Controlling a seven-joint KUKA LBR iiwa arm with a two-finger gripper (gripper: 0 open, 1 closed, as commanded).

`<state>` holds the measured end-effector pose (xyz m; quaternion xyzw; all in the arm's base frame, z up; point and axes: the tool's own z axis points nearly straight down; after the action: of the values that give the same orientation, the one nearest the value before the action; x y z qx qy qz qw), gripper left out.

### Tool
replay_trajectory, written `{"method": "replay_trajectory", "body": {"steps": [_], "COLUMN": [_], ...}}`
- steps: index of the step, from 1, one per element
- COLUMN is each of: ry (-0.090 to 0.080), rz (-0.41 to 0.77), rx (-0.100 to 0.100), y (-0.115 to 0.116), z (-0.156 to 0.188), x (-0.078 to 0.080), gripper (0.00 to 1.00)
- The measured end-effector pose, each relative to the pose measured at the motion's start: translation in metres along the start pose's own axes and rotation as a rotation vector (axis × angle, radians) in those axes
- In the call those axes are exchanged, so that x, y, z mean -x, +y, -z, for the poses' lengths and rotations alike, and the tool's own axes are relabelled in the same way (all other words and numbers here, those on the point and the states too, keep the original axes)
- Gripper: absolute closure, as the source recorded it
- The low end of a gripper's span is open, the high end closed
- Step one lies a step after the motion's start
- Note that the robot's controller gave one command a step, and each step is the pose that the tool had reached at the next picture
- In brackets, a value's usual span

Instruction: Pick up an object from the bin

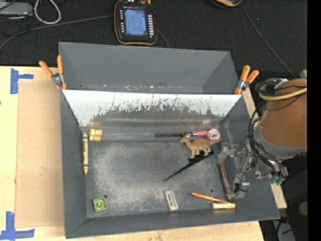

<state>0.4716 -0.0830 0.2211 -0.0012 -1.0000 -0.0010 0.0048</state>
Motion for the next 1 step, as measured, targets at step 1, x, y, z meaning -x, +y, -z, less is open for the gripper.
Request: {"method": "replay_trajectory", "body": {"steps": [1], "ry": [-0.007], "rz": [0.004], "rx": [-0.001], "y": [0.0005], "z": [0.0032], "x": [0.0016], "gripper": [0.00]}}
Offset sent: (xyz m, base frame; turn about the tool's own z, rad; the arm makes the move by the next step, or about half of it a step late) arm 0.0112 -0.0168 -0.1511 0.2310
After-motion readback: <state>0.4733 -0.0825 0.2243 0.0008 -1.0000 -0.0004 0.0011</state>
